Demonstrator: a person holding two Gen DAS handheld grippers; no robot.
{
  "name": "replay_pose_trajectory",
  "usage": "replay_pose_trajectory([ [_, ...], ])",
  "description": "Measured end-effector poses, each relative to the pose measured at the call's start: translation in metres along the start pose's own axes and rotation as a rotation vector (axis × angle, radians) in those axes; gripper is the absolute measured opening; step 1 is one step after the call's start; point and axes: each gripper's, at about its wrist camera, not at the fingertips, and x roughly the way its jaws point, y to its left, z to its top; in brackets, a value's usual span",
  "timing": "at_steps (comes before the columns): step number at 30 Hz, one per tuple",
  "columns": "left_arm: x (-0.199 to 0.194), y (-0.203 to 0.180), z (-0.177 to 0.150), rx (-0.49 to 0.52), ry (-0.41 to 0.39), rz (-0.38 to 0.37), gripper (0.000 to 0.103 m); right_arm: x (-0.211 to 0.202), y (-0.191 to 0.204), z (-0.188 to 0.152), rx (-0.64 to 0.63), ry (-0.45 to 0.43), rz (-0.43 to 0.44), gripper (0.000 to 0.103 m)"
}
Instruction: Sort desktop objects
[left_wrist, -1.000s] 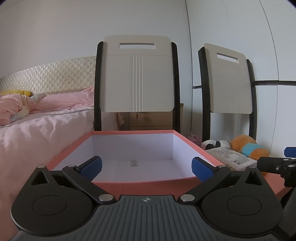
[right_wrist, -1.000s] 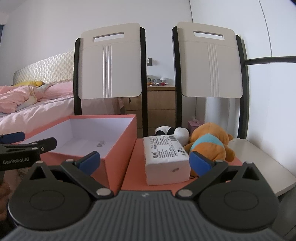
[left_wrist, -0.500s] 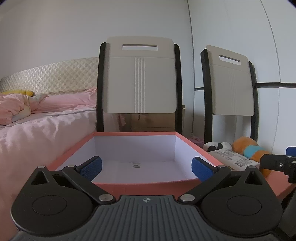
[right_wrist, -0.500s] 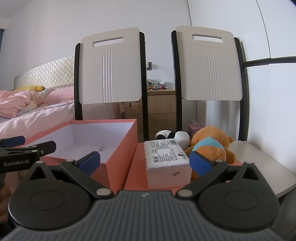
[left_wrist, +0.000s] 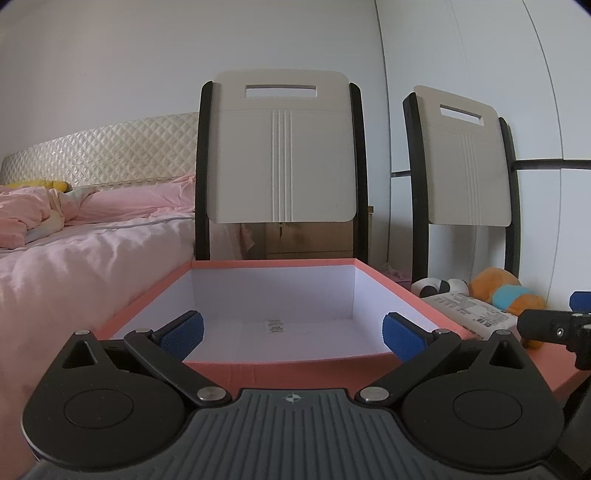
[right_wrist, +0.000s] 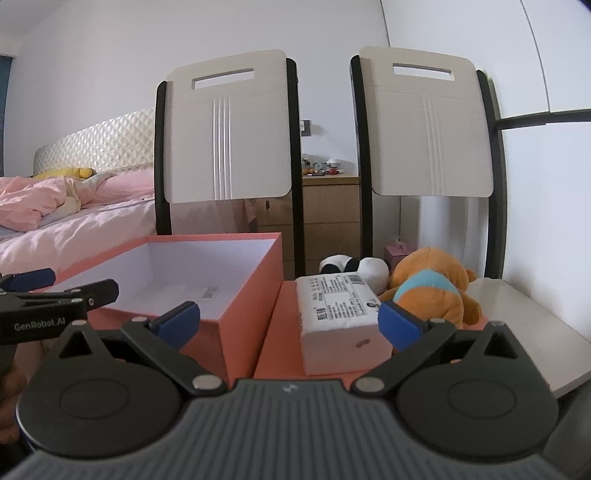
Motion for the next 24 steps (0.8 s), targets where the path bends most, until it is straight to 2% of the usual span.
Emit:
replay_pose_trajectory([
  [24,0.0073,-0.0018,-0.0046,0.0,0.004,0.012,0.103,0.0025,-0.0045,-0.0007,0.014,-0.01,-0.006,0.103],
])
